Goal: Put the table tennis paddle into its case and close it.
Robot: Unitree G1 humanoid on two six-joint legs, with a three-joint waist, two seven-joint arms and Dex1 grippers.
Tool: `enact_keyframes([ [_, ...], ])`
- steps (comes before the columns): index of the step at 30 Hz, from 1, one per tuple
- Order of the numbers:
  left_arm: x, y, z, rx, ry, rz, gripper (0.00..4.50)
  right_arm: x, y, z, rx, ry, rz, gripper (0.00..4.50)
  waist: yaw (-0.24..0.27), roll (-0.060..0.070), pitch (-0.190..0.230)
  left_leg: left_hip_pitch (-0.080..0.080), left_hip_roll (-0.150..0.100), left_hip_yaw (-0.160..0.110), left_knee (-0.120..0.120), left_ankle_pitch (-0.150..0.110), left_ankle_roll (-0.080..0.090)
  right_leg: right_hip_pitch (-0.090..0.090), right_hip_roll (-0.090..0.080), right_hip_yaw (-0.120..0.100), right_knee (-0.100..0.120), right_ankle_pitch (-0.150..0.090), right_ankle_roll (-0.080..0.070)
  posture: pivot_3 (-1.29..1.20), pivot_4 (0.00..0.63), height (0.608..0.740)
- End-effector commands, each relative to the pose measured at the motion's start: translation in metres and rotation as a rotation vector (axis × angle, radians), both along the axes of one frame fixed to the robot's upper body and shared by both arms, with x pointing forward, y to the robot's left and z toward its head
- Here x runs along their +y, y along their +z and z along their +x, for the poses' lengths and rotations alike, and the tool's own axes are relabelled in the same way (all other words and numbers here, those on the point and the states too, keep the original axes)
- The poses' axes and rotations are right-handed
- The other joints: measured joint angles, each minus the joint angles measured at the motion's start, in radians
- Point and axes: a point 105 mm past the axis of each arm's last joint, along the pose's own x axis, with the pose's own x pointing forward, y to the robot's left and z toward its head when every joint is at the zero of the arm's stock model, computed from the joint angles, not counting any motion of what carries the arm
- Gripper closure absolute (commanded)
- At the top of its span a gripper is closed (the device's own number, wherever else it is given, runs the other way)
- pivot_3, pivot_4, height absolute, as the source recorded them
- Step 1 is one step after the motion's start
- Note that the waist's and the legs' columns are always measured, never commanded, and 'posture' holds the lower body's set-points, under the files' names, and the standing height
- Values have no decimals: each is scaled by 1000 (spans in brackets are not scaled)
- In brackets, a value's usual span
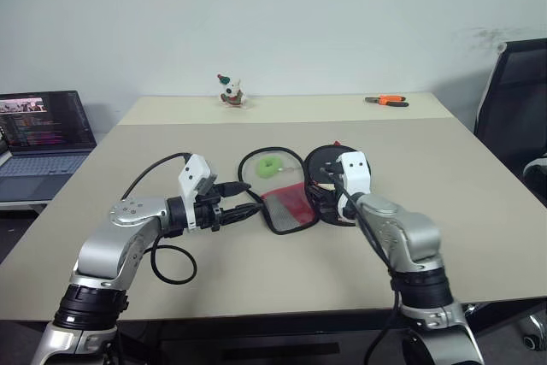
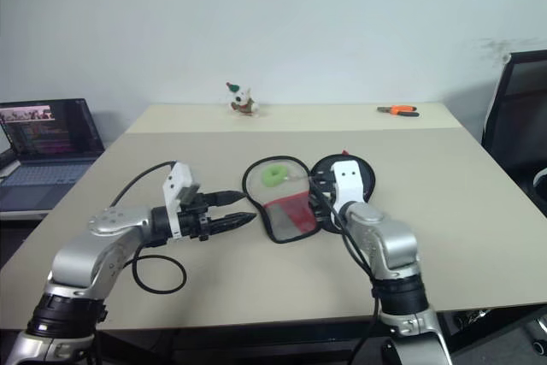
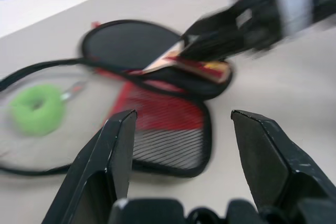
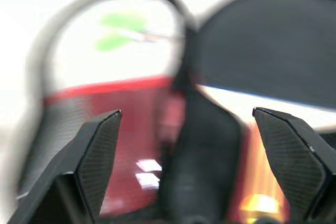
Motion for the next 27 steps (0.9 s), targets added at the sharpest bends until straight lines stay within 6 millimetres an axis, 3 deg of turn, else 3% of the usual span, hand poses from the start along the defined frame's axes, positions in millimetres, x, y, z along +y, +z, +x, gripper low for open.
enact_keyframes([
  [1,16,-6,3,-4,56,26,1372,-10,32,-21,-127,180,-4,46,0,0,0,0,0,0,0,0,0,1,0,0,0,0,0,0,150,740],
  [3,26,-18,11,22,110,61,1372,-13,37,-38,-136,322,-24,46,0,0,0,0,0,0,1,0,0,1,0,-1,0,0,0,0,150,740],
  [6,41,-29,32,31,219,125,1939,-17,38,-62,-110,484,-57,0,1,0,0,1,0,-1,1,0,0,1,1,-1,0,0,0,0,150,740],
  [13,34,-31,59,20,272,126,4440,-25,41,-61,-119,474,-87,0,1,-1,0,-1,0,-2,5,0,0,2,1,-1,0,1,1,0,150,740],
  [20,30,-64,84,136,337,145,4440,-27,45,-78,-120,576,-112,0,3,-1,0,-2,-1,-2,11,-2,3,3,1,-3,1,2,2,0,150,740],
  [27,21,-68,98,149,351,106,4440,-36,47,-72,-134,528,-136,0,4,-1,-1,-2,-1,-2,13,-3,5,4,0,-3,1,2,3,0,150,740],
])
